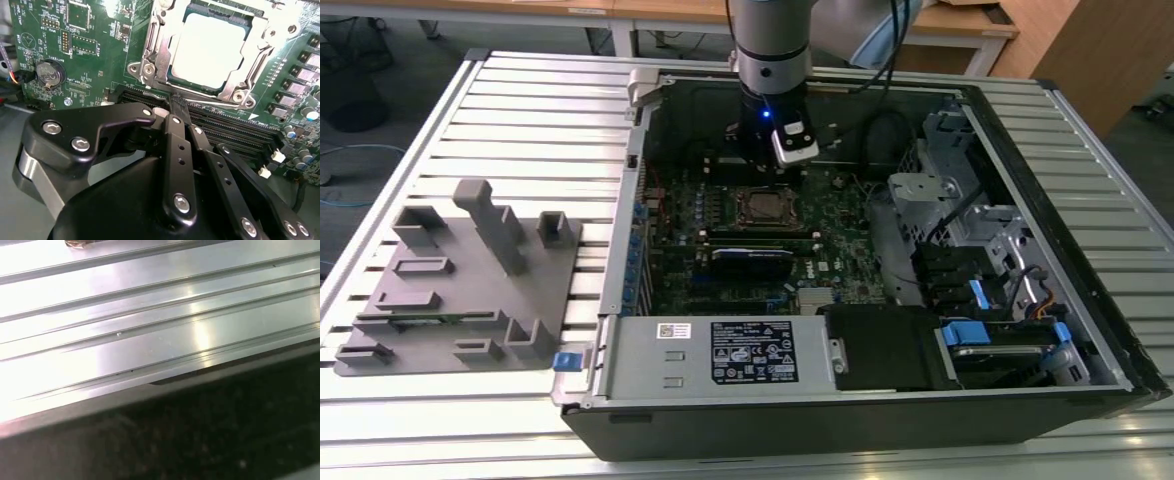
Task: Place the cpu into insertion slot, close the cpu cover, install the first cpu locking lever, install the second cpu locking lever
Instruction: 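Install the first cpu locking lever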
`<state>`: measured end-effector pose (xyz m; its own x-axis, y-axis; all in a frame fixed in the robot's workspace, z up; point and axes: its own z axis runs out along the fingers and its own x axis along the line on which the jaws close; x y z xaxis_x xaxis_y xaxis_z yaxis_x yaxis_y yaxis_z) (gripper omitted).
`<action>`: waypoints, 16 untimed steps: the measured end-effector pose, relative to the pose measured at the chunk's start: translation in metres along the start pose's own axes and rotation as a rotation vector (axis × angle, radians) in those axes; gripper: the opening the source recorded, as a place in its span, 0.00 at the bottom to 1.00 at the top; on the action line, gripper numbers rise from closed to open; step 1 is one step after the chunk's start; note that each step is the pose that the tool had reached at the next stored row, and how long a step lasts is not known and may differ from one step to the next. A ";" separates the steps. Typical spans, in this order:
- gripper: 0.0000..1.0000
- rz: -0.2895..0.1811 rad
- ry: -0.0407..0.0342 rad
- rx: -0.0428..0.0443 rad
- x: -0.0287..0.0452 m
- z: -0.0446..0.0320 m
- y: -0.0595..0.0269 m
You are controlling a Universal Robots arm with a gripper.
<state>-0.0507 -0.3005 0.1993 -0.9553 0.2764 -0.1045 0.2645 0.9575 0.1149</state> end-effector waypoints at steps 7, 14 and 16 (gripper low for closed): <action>0.11 -0.001 -0.0016 0.0061 0.0001 0.0000 0.0004; 0.11 -0.004 -0.0074 0.0282 0.0006 0.0001 0.0018; 0.11 -0.003 -0.0075 0.0283 0.0008 0.0002 0.0025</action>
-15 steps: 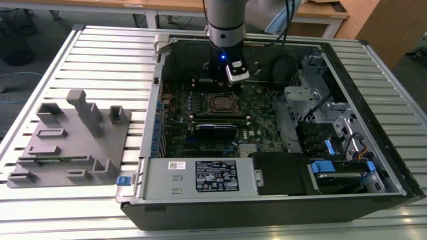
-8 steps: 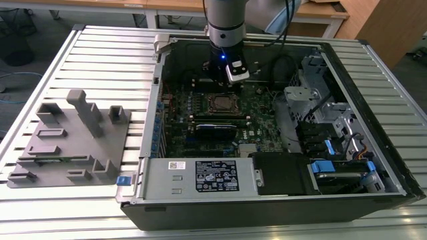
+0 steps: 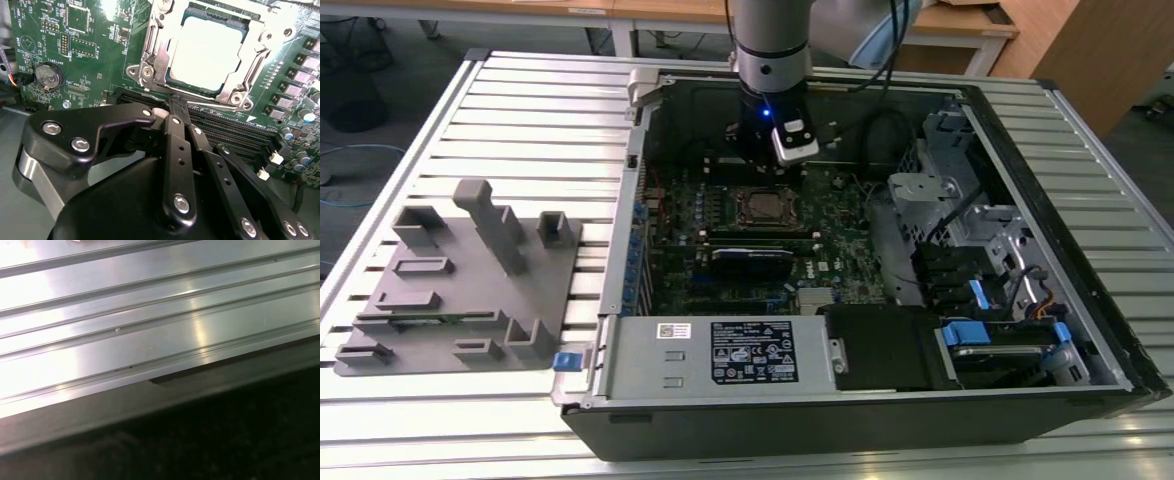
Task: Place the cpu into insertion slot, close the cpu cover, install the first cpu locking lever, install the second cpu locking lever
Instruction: 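Install the first cpu locking lever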
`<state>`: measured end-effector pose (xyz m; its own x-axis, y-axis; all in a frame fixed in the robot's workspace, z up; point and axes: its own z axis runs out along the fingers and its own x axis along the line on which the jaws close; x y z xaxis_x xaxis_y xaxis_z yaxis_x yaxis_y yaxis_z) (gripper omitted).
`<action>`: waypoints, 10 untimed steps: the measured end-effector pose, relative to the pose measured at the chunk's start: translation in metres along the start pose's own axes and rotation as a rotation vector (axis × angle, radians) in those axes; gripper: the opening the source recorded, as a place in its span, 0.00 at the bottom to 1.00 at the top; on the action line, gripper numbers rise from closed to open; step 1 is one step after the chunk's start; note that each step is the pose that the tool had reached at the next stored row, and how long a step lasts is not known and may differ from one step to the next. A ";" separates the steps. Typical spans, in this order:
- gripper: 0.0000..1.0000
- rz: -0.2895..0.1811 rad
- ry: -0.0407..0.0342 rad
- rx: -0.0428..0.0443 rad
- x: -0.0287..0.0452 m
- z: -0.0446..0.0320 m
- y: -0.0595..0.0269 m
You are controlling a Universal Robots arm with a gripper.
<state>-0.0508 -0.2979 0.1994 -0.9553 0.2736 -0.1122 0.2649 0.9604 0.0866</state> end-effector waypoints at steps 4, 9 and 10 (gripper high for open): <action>0.11 0.001 -0.0001 -0.0001 0.0003 0.0001 0.0012; 0.11 0.002 -0.0001 0.0002 0.0007 0.0001 0.0024; 0.11 0.002 -0.0001 0.0000 0.0007 0.0001 0.0025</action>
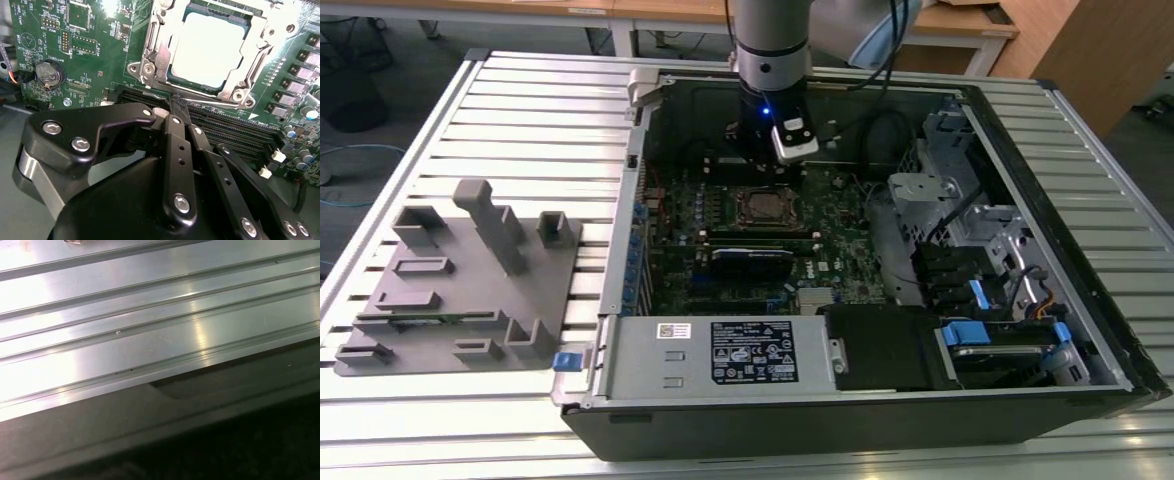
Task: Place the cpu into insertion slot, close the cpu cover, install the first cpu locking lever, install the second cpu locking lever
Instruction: 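Install the first cpu locking lever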
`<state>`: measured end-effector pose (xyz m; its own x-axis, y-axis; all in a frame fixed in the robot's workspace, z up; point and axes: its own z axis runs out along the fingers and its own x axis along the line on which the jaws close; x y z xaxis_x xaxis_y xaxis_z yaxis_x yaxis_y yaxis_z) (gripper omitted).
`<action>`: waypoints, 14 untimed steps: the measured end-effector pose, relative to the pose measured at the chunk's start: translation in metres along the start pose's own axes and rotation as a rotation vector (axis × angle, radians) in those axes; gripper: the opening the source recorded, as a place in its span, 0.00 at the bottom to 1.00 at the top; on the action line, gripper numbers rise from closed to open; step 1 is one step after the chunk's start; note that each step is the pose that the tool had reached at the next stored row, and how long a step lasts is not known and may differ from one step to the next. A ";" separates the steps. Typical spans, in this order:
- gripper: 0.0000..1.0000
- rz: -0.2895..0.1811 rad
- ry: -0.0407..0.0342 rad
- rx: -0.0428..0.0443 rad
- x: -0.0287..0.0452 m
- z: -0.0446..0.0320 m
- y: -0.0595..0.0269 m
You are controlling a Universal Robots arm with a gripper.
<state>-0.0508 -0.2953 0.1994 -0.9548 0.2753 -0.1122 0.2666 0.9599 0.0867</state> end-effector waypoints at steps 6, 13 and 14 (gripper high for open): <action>0.11 0.000 0.0000 0.0000 -0.0019 0.0003 0.0006; 0.11 0.000 0.0001 0.0002 -0.0022 0.0004 0.0023; 0.11 0.000 0.0000 0.0000 -0.0022 0.0005 0.0024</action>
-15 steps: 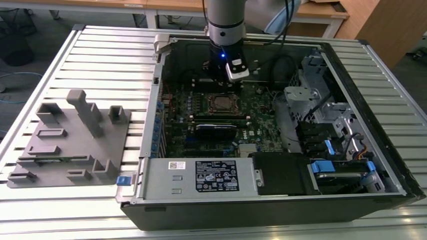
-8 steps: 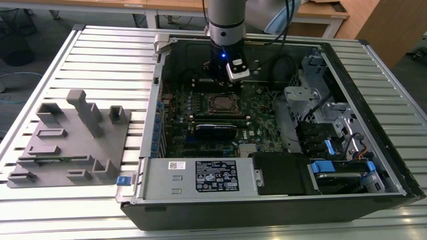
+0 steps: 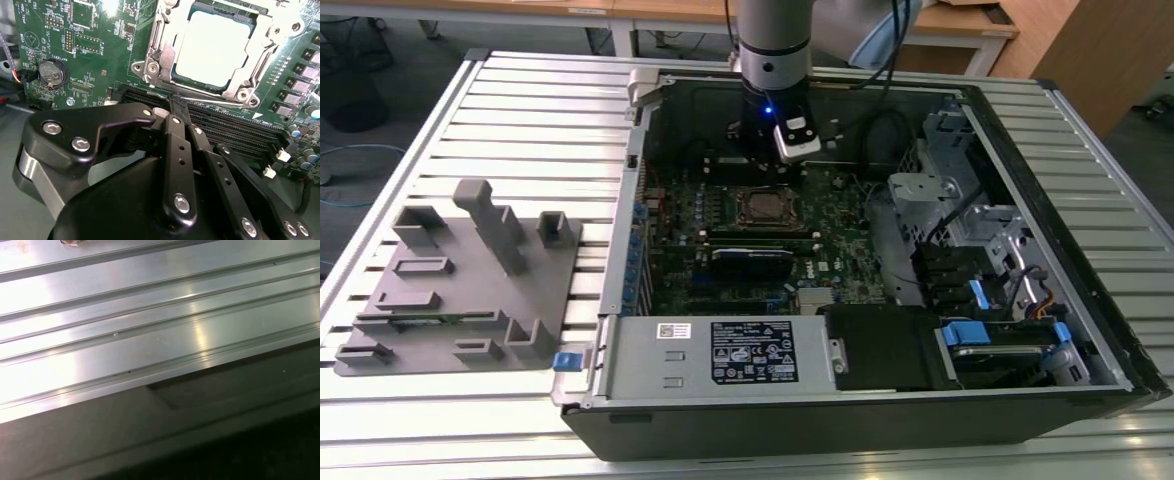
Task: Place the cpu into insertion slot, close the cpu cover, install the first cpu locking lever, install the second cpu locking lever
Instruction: 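Install the first cpu locking lever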
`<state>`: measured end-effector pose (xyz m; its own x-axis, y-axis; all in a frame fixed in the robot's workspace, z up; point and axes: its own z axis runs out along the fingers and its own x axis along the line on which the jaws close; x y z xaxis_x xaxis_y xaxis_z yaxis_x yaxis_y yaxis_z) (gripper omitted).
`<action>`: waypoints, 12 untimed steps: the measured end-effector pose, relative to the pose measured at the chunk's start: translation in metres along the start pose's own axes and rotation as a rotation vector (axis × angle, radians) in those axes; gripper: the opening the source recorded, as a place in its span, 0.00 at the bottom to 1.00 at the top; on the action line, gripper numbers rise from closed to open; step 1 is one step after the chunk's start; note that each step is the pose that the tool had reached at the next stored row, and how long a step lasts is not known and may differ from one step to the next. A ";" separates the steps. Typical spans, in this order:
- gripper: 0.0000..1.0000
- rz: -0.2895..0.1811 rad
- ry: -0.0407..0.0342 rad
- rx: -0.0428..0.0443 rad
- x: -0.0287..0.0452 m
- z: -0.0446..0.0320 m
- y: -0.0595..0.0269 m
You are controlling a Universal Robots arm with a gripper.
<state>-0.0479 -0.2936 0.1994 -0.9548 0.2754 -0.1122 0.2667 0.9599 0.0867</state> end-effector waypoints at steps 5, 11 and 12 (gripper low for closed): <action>0.11 0.000 0.0001 0.0000 -0.0007 0.0001 0.0003; 0.11 0.000 0.0000 -0.0001 -0.0038 0.0006 0.0012; 0.11 0.000 0.0000 -0.0001 -0.0040 0.0006 0.0012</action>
<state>-0.0437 -0.2935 0.1993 -0.9547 0.2755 -0.1122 0.2668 0.9598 0.0868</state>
